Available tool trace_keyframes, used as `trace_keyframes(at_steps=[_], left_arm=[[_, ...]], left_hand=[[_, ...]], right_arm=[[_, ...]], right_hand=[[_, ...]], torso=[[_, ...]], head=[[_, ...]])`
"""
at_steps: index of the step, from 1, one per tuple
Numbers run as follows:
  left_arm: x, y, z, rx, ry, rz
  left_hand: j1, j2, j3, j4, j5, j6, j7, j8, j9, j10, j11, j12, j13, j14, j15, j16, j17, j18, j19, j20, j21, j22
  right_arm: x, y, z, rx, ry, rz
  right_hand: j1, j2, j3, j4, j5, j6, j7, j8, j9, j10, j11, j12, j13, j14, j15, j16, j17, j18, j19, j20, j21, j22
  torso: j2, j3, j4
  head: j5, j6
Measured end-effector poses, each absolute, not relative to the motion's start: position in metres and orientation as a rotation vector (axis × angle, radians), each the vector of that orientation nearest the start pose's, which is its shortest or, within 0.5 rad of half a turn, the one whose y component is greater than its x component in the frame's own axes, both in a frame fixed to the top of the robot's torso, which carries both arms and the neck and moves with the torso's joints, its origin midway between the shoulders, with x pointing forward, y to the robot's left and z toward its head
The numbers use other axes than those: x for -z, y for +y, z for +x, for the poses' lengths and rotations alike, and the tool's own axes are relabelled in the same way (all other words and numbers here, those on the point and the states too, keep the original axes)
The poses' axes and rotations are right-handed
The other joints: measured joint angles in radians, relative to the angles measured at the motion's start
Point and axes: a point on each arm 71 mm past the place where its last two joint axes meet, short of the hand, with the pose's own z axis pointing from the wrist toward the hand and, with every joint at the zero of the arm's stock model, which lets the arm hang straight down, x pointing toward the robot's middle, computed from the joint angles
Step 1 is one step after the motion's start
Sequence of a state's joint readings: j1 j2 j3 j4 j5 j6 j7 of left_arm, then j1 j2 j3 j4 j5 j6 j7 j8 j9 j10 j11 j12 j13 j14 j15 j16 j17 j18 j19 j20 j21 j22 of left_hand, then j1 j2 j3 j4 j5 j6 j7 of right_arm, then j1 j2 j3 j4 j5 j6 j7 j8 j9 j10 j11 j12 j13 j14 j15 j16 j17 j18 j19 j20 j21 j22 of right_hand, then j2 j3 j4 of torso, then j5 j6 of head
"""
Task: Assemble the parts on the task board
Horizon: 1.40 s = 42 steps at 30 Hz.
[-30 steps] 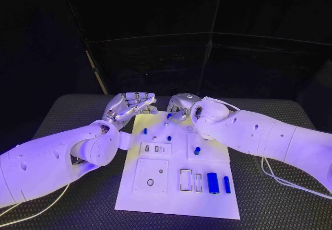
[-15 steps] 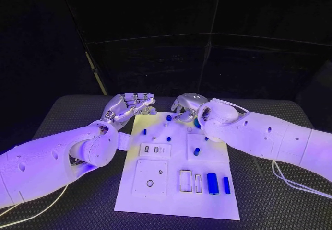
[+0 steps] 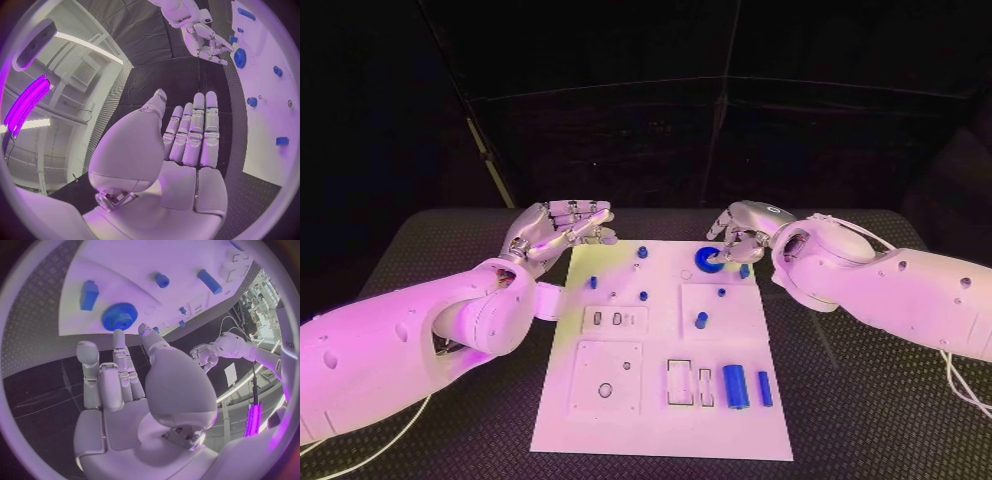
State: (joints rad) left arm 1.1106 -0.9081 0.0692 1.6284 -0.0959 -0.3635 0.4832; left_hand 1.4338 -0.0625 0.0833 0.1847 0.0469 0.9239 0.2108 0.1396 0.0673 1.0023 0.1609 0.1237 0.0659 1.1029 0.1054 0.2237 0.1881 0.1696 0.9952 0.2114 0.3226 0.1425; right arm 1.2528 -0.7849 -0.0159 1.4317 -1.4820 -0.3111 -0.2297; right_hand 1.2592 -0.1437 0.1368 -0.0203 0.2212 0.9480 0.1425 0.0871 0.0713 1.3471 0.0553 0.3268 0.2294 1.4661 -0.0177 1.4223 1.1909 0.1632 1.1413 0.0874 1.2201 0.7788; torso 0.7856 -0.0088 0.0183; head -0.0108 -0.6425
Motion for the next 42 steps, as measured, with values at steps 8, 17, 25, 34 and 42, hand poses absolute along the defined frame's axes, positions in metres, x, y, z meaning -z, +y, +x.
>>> trace_keyframes(at_steps=[8,17,25,34,42], left_arm=[[0.164,0.213,0.47,1.605,1.291,-1.013],[0.164,0.214,0.471,1.603,1.291,-1.013],[0.165,0.213,0.471,1.603,1.291,-1.014],[0.165,0.214,0.472,1.602,1.292,-1.014],[0.165,0.214,0.472,1.603,1.292,-1.014]], left_hand=[[0.0,0.0,0.0,0.0,0.0,0.0,0.0,0.0,0.0,0.0,0.0,0.0,0.0,0.0,0.0,0.0,0.001,0.0,0.004,0.004,0.0,0.0],[0.0,0.0,0.0,0.0,0.0,0.0,0.0,0.0,0.0,0.0,0.0,0.0,0.0,0.0,0.0,0.0,0.001,0.0,0.004,0.004,0.0,0.0],[0.0,0.0,0.0,0.0,0.0,0.0,0.0,0.0,0.0,0.0,0.0,0.0,0.0,0.0,0.0,0.0,0.001,0.0,0.004,0.003,0.0,0.0],[0.0,0.0,0.0,0.0,0.0,0.0,0.0,0.0,0.0,0.0,0.0,0.0,0.0,0.0,0.0,0.0,0.001,0.0,0.004,0.003,0.0,0.0],[0.0,0.0,-0.003,-0.003,0.0,0.0,0.0,0.0,0.0,0.0,0.0,-0.005,0.0,0.0,0.0,0.0,0.002,0.0,0.003,0.003,0.0,-0.001]], right_arm=[[0.161,-0.216,0.521,-0.469,1.679,0.002],[0.165,-0.213,0.525,-0.458,1.714,0.023],[0.167,-0.205,0.527,-0.464,1.726,0.024],[0.168,-0.197,0.526,-0.471,1.734,0.005],[0.169,-0.194,0.527,-0.449,1.725,-0.039]], right_hand=[[0.143,-0.005,-0.125,0.213,0.024,-0.059,0.011,0.037,0.0,-0.155,0.007,0.343,0.337,0.0,-0.003,0.05,0.113,-0.017,0.028,0.007,0.022,0.045],[0.184,-0.015,-0.151,0.296,0.024,-0.075,0.014,0.056,0.0,-0.162,0.012,0.47,0.473,-0.001,0.004,0.062,0.117,-0.016,0.031,0.011,0.032,0.061],[0.19,-0.01,-0.154,0.304,0.024,-0.08,0.016,0.067,0.0,-0.117,0.012,0.585,0.593,-0.001,0.004,0.074,0.117,-0.016,0.039,0.012,0.043,0.079],[0.208,0.009,-0.154,0.304,0.029,-0.065,0.009,0.095,0.001,-0.033,0.009,0.798,0.819,-0.001,0.004,0.097,0.117,-0.017,0.053,0.011,0.063,0.111],[0.216,0.016,-0.158,0.3,0.029,-0.059,0.008,0.101,0.001,-0.009,0.005,0.876,0.904,-0.001,0.004,0.1,0.117,-0.032,0.06,0.011,0.072,0.123]], torso=[[0.0,0.0029,-0.0055],[0.001,0.002,-0.0055],[0.001,0.001,-0.0055],[0.001,0.0007,-0.0053],[0.001,0.001,-0.0053]], head=[[-0.01,0.004],[-0.012,-0.001],[-0.009,-0.007],[-0.007,-0.009],[-0.007,-0.01]])
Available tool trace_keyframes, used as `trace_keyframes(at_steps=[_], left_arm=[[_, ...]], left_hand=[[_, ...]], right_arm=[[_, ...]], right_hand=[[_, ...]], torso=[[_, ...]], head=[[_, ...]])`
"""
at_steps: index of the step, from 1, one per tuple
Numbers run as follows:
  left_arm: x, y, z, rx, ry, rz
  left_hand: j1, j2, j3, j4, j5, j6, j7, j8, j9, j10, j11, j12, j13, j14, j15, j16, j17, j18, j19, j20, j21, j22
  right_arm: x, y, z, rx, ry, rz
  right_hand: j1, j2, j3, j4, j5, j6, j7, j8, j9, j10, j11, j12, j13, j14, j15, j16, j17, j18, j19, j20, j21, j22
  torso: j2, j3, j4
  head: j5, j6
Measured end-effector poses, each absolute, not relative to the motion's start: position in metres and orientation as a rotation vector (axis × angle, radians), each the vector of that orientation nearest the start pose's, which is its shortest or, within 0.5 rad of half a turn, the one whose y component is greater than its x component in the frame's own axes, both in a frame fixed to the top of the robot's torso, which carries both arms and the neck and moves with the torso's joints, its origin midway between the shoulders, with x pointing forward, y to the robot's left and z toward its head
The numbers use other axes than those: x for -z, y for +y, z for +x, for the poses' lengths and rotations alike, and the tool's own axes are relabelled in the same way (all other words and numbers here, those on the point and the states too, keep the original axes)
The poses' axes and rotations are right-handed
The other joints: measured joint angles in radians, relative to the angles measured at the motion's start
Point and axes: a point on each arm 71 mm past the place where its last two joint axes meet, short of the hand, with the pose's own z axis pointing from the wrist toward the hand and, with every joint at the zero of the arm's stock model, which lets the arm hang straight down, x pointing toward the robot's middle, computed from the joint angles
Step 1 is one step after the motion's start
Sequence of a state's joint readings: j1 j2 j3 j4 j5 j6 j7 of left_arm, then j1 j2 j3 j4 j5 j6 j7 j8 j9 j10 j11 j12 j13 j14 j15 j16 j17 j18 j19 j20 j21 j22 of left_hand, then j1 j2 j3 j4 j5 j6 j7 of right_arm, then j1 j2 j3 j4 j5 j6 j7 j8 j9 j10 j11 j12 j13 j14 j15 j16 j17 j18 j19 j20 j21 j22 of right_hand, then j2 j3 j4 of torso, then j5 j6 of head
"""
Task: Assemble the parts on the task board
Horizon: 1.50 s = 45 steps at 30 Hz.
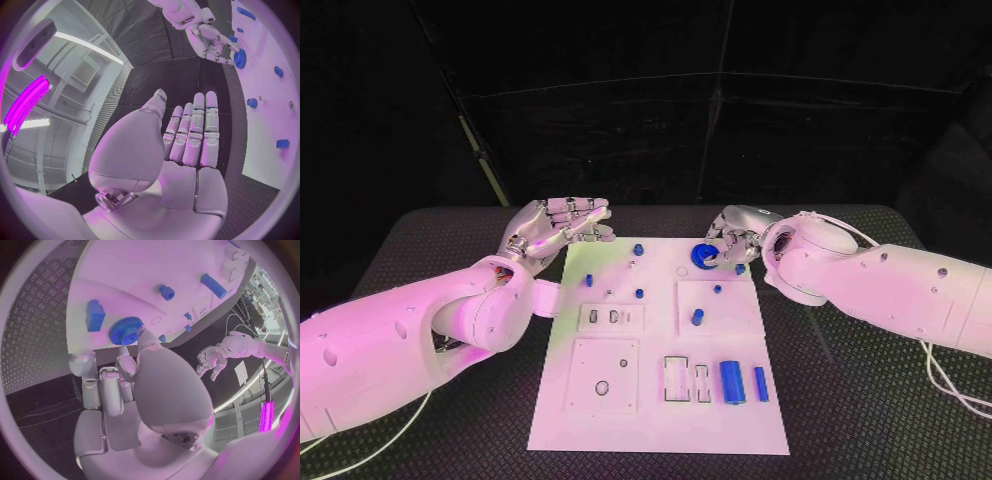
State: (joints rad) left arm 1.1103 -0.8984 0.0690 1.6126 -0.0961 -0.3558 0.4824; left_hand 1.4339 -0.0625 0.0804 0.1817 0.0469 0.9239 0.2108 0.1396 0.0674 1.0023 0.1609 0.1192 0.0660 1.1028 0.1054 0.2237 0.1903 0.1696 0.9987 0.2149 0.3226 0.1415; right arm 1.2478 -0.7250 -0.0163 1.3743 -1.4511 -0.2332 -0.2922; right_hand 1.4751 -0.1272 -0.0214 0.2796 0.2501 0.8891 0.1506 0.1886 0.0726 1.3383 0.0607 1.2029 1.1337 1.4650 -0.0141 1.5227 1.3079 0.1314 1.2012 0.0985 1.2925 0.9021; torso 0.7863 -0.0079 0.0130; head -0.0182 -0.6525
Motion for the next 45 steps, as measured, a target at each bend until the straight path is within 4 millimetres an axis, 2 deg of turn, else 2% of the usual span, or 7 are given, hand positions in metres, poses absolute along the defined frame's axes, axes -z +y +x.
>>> trace_keyframes(at_steps=[17,26,27,30,32,39,45], left_arm=[[0.165,0.213,0.472,1.607,1.295,-1.013],[0.165,0.213,0.472,1.609,1.296,-1.013],[0.165,0.213,0.472,1.609,1.296,-1.013],[0.165,0.213,0.472,1.61,1.296,-1.013],[0.165,0.213,0.472,1.61,1.297,-1.013],[0.165,0.213,0.472,1.61,1.297,-1.013],[0.165,0.214,0.473,1.608,1.296,-1.013]], left_hand=[[0.0,0.0,0.0,0.0,0.0,0.0,0.0,0.0,0.0,0.0,0.0,0.0,0.0,0.0,0.0,0.0,0.0,0.0,0.0,0.0,0.0,0.0],[0.0,0.0,0.0,0.0,0.0,0.0,0.0,0.0,0.0,0.0,0.0,0.0,0.0,0.0,0.0,0.0,0.0,0.0,0.0,0.0,0.0,0.0],[0.0,0.0,0.0,0.0,0.0,0.0,0.0,0.0,0.0,0.0,0.0,0.0,0.0,0.0,0.0,0.0,0.0,0.0,0.0,0.0,0.0,0.0],[0.0,0.0,0.0,0.0,0.0,0.0,0.0,0.0,0.0,0.0,0.0,0.0,0.0,0.0,0.0,0.0,0.0,0.0,0.0,0.0,0.0,0.0],[0.0,0.0,0.0,0.0,0.0,0.0,0.0,0.0,0.0,0.0,0.0,0.0,0.0,0.0,0.0,0.0,0.0,0.0,0.0,0.0,0.0,0.0],[0.0,0.0,0.0,0.0,0.0,0.0,0.0,0.0,0.0,0.0,0.0,0.0,0.0,0.0,0.0,0.0,0.0,0.0,0.0,0.0,0.0,0.0],[0.0,0.0,0.0,0.0,0.0,0.0,0.0,0.0,0.0,0.0,0.0,0.0,0.0,0.0,0.0,0.0,0.001,0.0,0.0,0.0,0.0,0.0]], right_arm=[[0.172,-0.188,0.53,-0.408,1.712,-0.111],[0.172,-0.183,0.53,-0.4,1.7,-0.141],[0.172,-0.183,0.53,-0.4,1.698,-0.142],[0.172,-0.183,0.529,-0.401,1.691,-0.145],[0.172,-0.183,0.528,-0.403,1.684,-0.145],[0.171,-0.177,0.518,-0.438,1.649,-0.153],[0.162,-0.157,0.504,-0.502,1.59,-0.186]], right_hand=[[0.029,0.018,0.015,-0.031,0.015,0.003,0.003,0.005,-0.001,0.004,0.004,0.034,0.041,0.0,0.0,0.002,0.0,0.0,0.0,0.0,0.0,0.005],[0.043,0.033,0.026,-0.042,0.015,0.039,-0.003,0.02,-0.002,0.022,0.0,0.067,0.077,0.0,0.0,0.005,0.0,0.0,0.0,0.0,0.004,0.011],[0.045,0.038,0.029,-0.045,0.011,0.046,-0.004,0.021,-0.002,0.024,-0.002,0.071,0.082,0.0,0.0,0.005,0.0,0.0,0.0,0.0,0.004,0.011],[0.048,0.057,0.052,-0.054,-0.049,0.074,-0.009,0.026,-0.002,0.031,-0.009,0.082,0.097,0.0,0.0,0.005,0.0,0.0,0.005,-0.006,0.008,0.014],[0.051,0.06,0.063,-0.059,-0.053,0.087,-0.012,0.029,-0.002,0.034,-0.013,0.085,0.103,0.0,0.0,0.005,0.0,0.0,0.005,-0.006,0.008,0.017],[0.062,0.064,0.09,-0.067,-0.029,0.096,-0.011,0.028,-0.003,0.045,-0.016,0.1,0.12,0.004,-0.004,0.005,0.0,0.001,0.009,-0.009,0.015,0.026],[0.064,0.063,0.097,-0.069,-0.029,0.099,-0.012,0.028,-0.004,0.047,-0.018,0.105,0.131,0.0,-0.008,0.009,0.0,0.001,0.012,-0.013,0.015,0.031]], torso=[[0.001,0.001,-0.0001],[0.001,0.001,-0.0003],[0.0,0.001,-0.0003],[0.0,0.001,-0.0002],[0.0,0.001,-0.0003],[0.0,0.0012,-0.0003],[-0.001,0.0011,-0.0003]], head=[[0.002,-0.009],[0.002,-0.011],[0.002,-0.011],[0.002,-0.012],[0.002,-0.013],[0.006,-0.012],[0.007,-0.01]])
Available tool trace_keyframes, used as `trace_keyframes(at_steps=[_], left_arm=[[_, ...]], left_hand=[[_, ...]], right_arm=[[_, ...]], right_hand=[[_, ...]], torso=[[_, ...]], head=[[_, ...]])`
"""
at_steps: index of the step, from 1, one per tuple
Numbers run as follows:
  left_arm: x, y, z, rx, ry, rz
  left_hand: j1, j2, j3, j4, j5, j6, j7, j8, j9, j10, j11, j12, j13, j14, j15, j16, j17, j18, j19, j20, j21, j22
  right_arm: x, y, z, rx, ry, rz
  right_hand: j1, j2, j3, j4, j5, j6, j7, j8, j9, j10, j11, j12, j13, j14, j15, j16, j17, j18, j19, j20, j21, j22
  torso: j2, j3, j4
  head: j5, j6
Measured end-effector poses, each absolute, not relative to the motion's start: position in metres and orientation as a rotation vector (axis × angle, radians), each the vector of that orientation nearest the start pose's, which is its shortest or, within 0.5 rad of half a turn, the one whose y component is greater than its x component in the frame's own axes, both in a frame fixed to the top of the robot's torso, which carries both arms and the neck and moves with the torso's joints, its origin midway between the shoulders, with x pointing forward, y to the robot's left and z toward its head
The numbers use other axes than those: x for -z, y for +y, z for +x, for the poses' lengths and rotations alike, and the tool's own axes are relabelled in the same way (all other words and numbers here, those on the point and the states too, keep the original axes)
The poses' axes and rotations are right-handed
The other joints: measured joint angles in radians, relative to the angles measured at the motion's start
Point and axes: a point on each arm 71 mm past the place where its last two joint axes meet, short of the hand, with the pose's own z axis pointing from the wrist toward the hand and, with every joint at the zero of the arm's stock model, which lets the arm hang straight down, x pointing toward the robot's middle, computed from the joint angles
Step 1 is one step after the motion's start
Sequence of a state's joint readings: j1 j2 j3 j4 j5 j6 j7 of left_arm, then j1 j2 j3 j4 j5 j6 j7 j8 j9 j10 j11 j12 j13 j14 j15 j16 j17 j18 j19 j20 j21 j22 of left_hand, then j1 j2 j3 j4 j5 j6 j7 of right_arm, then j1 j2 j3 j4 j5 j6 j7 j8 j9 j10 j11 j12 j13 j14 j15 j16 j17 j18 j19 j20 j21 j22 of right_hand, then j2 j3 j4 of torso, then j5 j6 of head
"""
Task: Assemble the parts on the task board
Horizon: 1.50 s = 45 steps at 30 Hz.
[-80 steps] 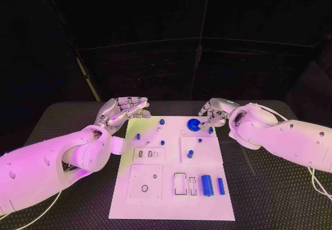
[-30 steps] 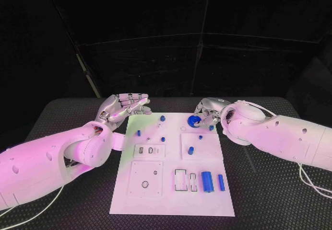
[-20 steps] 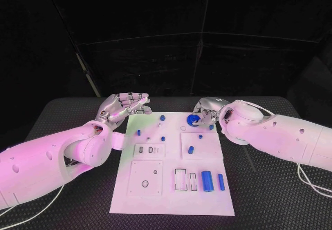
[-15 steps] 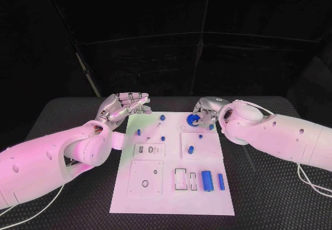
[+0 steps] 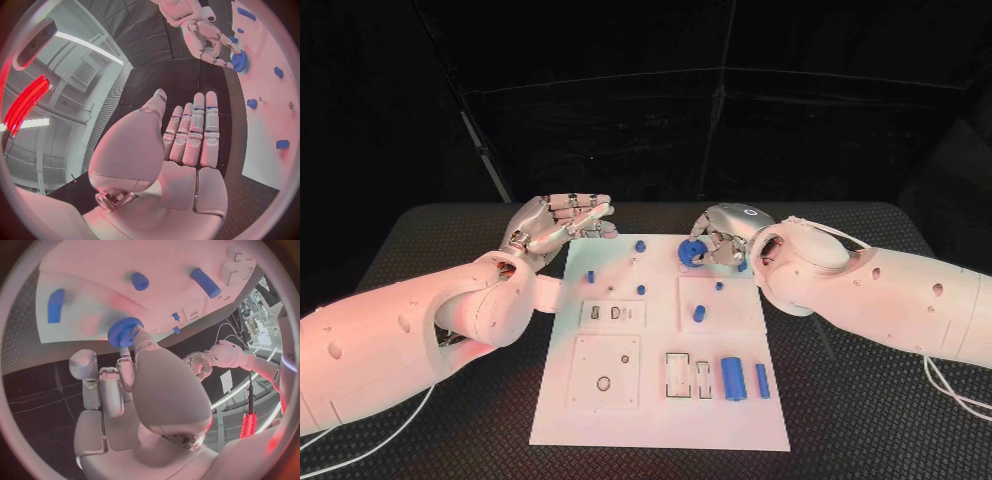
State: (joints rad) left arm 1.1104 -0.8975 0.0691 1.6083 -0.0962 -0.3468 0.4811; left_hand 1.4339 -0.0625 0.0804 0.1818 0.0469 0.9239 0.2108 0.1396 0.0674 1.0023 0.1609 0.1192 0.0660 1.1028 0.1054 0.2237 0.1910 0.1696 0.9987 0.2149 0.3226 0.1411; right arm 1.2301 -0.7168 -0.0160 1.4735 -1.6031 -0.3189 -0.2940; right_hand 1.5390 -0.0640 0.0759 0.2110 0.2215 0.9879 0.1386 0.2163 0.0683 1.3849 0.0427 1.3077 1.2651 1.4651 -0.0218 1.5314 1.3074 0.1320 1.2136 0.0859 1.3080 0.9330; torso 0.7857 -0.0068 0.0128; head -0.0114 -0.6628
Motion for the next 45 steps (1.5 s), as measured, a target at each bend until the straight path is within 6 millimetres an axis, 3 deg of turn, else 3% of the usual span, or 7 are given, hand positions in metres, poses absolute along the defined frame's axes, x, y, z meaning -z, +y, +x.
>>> trace_keyframes(at_steps=[20,35,45], left_arm=[[0.166,0.213,0.474,1.608,1.296,-1.014],[0.165,0.211,0.474,1.613,1.297,-1.012],[0.165,0.21,0.474,1.613,1.297,-1.012]], left_hand=[[0.0,0.0,0.0,0.0,0.0,0.0,0.0,0.0,0.0,0.0,0.0,0.0,0.0,0.0,0.0,-0.004,0.0,0.0,0.0,0.0,0.0,0.0],[0.0,0.0,0.0,0.0,0.0,0.0,0.0,0.0,0.0,0.0,0.0,0.0,0.0,0.0,0.0,-0.004,0.0,0.0,0.0,0.0,0.0,0.0],[0.0,0.0,0.0,0.0,0.0,0.0,0.0,0.0,0.0,0.0,0.0,0.0,0.0,0.0,0.0,-0.004,0.0,0.0,0.0,0.0,0.0,0.0]], right_arm=[[0.157,-0.066,0.503,-0.611,1.502,-0.29],[0.162,-0.046,0.512,-0.596,1.523,-0.321],[0.166,-0.047,0.514,-0.564,1.561,-0.351]], right_hand=[[0.003,-0.004,0.011,-0.003,-0.001,0.007,0.0,-0.016,-0.001,0.007,0.0,0.006,0.002,0.0,0.0,0.0,0.0,0.0,0.0,0.0,0.004,0.006],[-0.023,-0.01,0.02,-0.001,-0.012,0.016,-0.002,-0.027,-0.003,0.007,0.0,0.005,-0.003,0.0,0.0,0.0,0.001,0.0,0.0,0.0,0.004,0.006],[-0.037,-0.02,0.02,-0.001,-0.022,0.021,-0.003,-0.04,-0.003,0.003,0.004,0.0,-0.01,0.0,0.0,0.0,0.001,0.0,0.0,0.0,0.004,0.005]], torso=[[0.003,-0.0014,0.0043],[0.003,0.0002,0.0033],[0.002,0.0006,0.002]], head=[[0.018,-0.001],[0.024,-0.007],[0.028,-0.013]])
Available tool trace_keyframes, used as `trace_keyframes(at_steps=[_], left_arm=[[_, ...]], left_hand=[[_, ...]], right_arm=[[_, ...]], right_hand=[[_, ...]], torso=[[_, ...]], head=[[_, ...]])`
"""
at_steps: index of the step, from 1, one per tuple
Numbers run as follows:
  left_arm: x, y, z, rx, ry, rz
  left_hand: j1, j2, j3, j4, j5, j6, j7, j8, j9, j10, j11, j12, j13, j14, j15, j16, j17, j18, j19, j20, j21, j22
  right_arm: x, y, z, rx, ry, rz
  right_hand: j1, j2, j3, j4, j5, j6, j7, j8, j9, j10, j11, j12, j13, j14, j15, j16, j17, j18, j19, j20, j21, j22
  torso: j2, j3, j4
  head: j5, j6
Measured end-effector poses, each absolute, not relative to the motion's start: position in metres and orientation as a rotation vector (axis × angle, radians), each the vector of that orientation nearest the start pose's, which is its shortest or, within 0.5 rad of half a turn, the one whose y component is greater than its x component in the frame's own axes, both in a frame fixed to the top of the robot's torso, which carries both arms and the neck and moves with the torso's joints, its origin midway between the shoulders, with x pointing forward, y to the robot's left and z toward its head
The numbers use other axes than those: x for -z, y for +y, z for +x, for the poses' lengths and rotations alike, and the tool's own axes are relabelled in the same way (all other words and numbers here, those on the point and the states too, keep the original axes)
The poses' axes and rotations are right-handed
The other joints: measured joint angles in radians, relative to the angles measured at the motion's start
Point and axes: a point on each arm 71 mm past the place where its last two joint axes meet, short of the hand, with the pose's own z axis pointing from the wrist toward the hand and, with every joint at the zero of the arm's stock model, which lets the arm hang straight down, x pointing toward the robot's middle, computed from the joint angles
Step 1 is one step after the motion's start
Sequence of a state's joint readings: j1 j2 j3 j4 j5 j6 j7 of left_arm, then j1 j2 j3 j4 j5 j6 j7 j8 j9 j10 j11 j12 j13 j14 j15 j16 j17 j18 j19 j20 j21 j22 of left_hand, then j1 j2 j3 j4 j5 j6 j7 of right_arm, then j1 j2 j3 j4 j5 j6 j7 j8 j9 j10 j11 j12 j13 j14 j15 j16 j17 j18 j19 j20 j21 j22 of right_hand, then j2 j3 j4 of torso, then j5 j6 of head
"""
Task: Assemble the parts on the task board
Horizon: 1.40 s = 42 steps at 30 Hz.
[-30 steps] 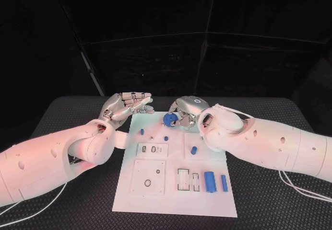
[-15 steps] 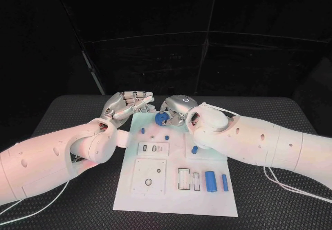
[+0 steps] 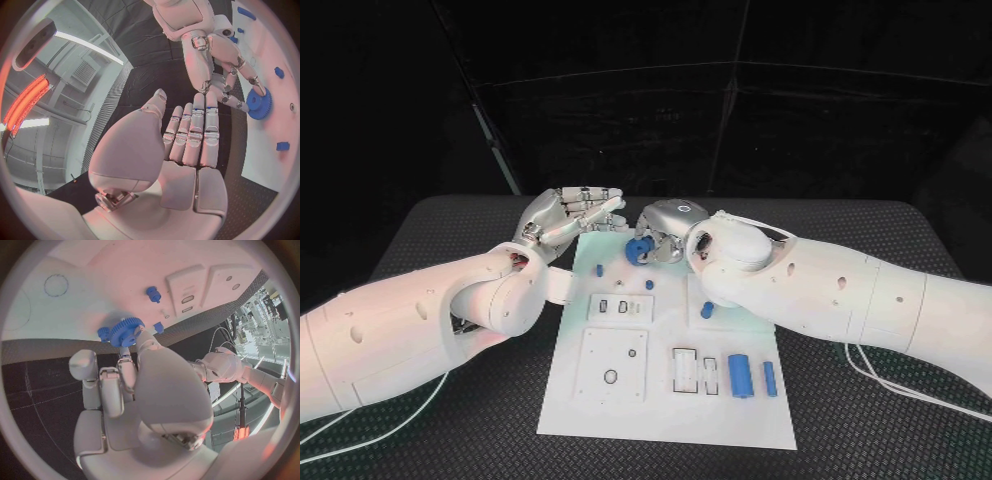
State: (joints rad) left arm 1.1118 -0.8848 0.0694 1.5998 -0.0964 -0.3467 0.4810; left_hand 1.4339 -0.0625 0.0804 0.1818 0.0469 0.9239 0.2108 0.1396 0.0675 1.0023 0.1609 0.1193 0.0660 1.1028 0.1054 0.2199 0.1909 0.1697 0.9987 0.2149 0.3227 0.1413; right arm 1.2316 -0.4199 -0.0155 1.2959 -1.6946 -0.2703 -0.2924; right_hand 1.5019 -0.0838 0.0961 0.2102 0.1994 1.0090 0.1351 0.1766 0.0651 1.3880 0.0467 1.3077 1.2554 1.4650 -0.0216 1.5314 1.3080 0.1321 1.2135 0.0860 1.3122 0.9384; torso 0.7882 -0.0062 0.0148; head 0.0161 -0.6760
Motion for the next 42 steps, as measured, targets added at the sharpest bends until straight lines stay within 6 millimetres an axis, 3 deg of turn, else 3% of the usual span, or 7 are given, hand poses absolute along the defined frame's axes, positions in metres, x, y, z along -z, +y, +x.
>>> trace_keyframes(at_steps=[12,19,42], left_arm=[[0.1653,0.2104,0.4745,1.613,1.296,-1.012],[0.1653,0.2108,0.4746,1.612,1.296,-1.012],[0.1654,0.2113,0.4746,1.611,1.296,-1.012]], left_hand=[[0.0,0.0,0.0,0.0,0.0,0.0,0.0,0.0,0.0,0.0,0.0,0.0,0.0,0.0,0.0,0.0,0.001,0.0,0.0,0.0,0.0,0.0],[0.0,0.0,0.0,0.0,0.0,0.0,0.0,0.0,0.0,0.0,0.0,0.0,0.0,0.0,0.0,0.0,0.001,0.0,0.0,0.0,0.0,-0.001],[0.0,0.0,0.0,0.0,0.0,0.0,0.0,0.0,0.0,0.0,0.0,0.0,0.0,0.0,0.0,0.0,0.0,0.0,0.0,0.0,0.0,-0.001]], right_arm=[[0.1649,-0.047,0.5158,-0.544,1.578,-0.374],[0.1667,-0.0477,0.5163,-0.53,1.592,-0.381],[0.1695,-0.0521,0.5124,-0.518,1.597,-0.38]], right_hand=[[-0.031,-0.01,0.005,0.005,-0.005,-0.009,0.009,-0.018,0.0,-0.014,0.007,-0.021,-0.017,0.0,0.0,0.0,0.0,0.0,0.0,0.0,0.0,-0.005],[-0.054,-0.028,0.007,0.007,-0.012,-0.06,0.02,-0.057,0.001,-0.034,0.019,-0.045,-0.041,0.0,0.008,0.0,0.0,0.0,0.0,0.007,0.0,-0.008],[-0.084,-0.053,0.003,0.021,-0.019,-0.07,0.023,-0.064,0.002,-0.038,0.023,-0.045,-0.033,0.0,0.015,0.0,0.0,0.0,0.0,0.014,0.0,0.0]], torso=[[0.0,0.0,-0.0001],[0.0,0.0,0.0002],[0.0,0.0004,0.0001]], head=[[0.005,-0.004],[0.004,-0.006],[0.005,-0.009]])
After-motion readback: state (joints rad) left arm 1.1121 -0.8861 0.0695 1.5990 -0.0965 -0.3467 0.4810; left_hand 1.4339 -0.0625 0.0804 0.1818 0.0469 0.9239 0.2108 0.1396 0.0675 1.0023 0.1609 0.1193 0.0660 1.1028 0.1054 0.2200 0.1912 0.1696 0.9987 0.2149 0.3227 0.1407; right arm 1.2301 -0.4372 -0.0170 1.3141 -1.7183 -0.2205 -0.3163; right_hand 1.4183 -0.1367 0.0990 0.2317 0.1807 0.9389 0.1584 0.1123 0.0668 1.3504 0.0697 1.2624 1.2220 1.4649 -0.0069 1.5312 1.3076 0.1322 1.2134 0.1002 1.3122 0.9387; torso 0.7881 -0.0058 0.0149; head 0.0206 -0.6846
